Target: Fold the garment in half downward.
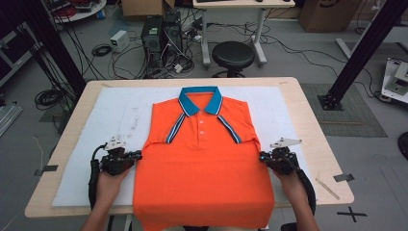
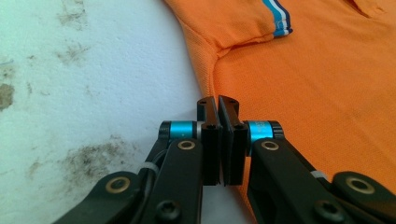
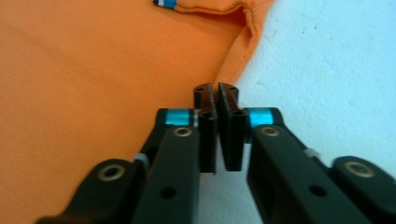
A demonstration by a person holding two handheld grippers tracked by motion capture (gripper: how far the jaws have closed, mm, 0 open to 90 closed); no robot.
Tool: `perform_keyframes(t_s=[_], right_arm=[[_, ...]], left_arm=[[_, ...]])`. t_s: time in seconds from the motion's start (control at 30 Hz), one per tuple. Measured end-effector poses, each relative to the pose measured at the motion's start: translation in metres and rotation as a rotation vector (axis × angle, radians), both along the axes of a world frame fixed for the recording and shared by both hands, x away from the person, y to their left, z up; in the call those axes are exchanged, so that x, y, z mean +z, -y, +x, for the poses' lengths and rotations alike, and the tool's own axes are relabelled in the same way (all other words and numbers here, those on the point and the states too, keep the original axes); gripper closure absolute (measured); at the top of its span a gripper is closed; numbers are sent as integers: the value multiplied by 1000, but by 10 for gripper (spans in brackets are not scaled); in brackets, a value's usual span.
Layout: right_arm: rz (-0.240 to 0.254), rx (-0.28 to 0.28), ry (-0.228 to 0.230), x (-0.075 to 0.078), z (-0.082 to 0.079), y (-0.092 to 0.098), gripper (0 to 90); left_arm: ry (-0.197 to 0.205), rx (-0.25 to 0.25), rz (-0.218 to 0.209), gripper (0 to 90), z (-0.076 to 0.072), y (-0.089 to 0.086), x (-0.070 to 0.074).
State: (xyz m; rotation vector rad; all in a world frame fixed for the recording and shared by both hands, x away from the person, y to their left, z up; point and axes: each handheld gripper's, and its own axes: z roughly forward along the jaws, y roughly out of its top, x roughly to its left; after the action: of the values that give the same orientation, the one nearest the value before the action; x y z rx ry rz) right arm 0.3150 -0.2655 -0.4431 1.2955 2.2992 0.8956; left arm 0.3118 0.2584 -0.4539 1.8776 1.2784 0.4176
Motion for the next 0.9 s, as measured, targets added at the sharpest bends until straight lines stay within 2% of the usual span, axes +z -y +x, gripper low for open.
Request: perform_keyframes(t_s=[0.13, 0.17, 0.23, 0.43, 0.47, 0.5, 0.6, 0.63, 0.7, 0.77, 0.9], right_arm=[[-8, -4, 28, 5, -4, 0, 888], [-3, -5, 49, 9, -7, 1, 888], [2, -5, 53, 11, -10, 3, 888], [19, -13, 48, 9, -15, 7, 887], [21, -16, 49, 8, -14, 6, 881], [23, -17, 48, 7, -14, 6, 850], [34, -19, 50, 7, -15, 4, 680], [35, -26, 73, 8, -18, 2, 593], [37, -14, 86, 9, -21, 2, 566], [40, -6, 110, 11, -29, 1, 522], [37, -12, 102, 9, -35, 3, 514]], left_arm=[[1, -1, -17, 878, 0, -3, 1], [3, -2, -26, 879, -1, -4, 2], [5, 1, -50, 879, -3, -8, 4], [3, 1, -67, 867, -6, -11, 1], [3, 4, -63, 818, -6, -11, 1], [-9, 8, -72, 702, -6, -11, 0], [6, 21, -83, 528, -10, -13, 0], [1, 26, -93, 432, -12, -13, -1], [6, 19, -105, 430, -17, -14, -1], [7, 5, -100, 430, -23, -13, -1], [3, 0, -96, 435, -32, -11, -1]])
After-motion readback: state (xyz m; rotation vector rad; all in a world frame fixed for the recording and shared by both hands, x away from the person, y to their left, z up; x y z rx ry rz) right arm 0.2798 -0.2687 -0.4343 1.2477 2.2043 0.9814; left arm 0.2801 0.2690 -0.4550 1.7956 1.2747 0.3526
